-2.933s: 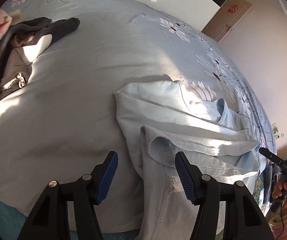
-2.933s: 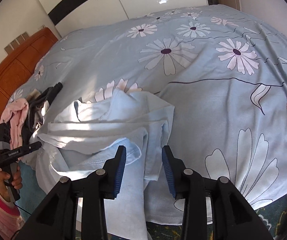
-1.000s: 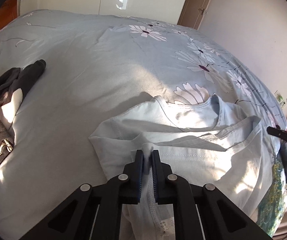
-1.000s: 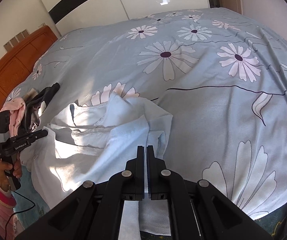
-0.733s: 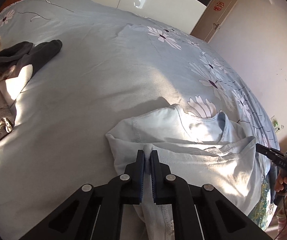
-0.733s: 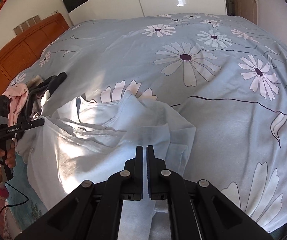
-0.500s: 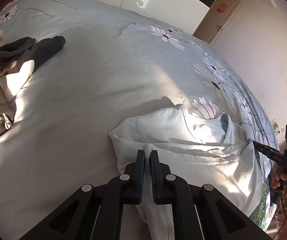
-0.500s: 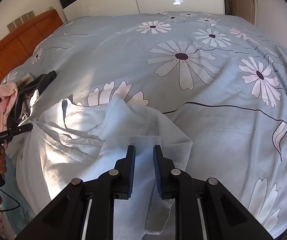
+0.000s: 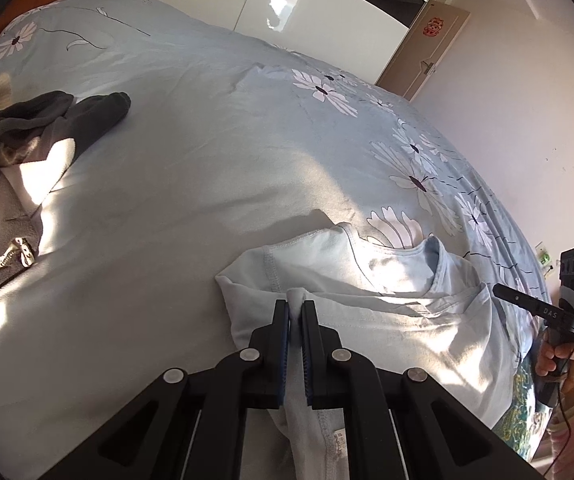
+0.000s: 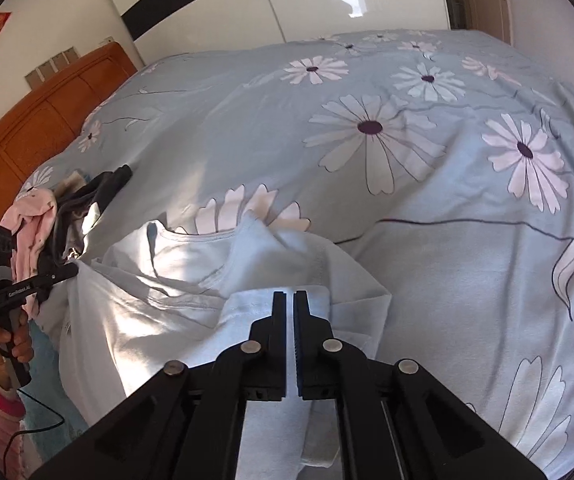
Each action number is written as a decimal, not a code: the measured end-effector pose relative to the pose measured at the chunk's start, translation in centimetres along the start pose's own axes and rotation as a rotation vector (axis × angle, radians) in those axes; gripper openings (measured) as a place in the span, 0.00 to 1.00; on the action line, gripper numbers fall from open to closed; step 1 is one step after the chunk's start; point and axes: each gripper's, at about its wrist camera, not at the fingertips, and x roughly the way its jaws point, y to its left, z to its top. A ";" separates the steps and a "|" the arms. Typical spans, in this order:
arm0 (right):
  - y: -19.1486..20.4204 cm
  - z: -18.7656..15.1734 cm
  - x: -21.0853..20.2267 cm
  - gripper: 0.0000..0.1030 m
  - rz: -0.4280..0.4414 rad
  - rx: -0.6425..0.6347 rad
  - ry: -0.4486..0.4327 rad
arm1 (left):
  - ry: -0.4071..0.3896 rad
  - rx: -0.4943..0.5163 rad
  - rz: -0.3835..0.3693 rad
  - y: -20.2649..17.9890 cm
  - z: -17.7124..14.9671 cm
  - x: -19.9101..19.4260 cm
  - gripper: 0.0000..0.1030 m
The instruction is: Fold clothes
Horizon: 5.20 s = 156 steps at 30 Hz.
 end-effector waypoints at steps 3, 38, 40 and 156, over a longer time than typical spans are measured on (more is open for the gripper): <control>-0.6 -0.2 0.6 0.26 -0.017 0.017 0.014 | 0.005 -0.003 0.000 0.2 -0.1 0.2 0.07; -3.0 2.9 4.2 0.03 -0.103 0.060 -0.017 | 0.081 -0.048 0.151 1.5 3.8 7.2 0.09; -2.9 2.8 4.0 0.04 -0.111 0.057 -0.015 | 0.083 -0.053 0.135 1.3 3.6 6.6 0.09; 26.1 -17.2 -12.6 0.10 -0.026 -0.193 0.087 | -0.173 -0.507 -0.279 1.4 -30.2 -20.4 0.54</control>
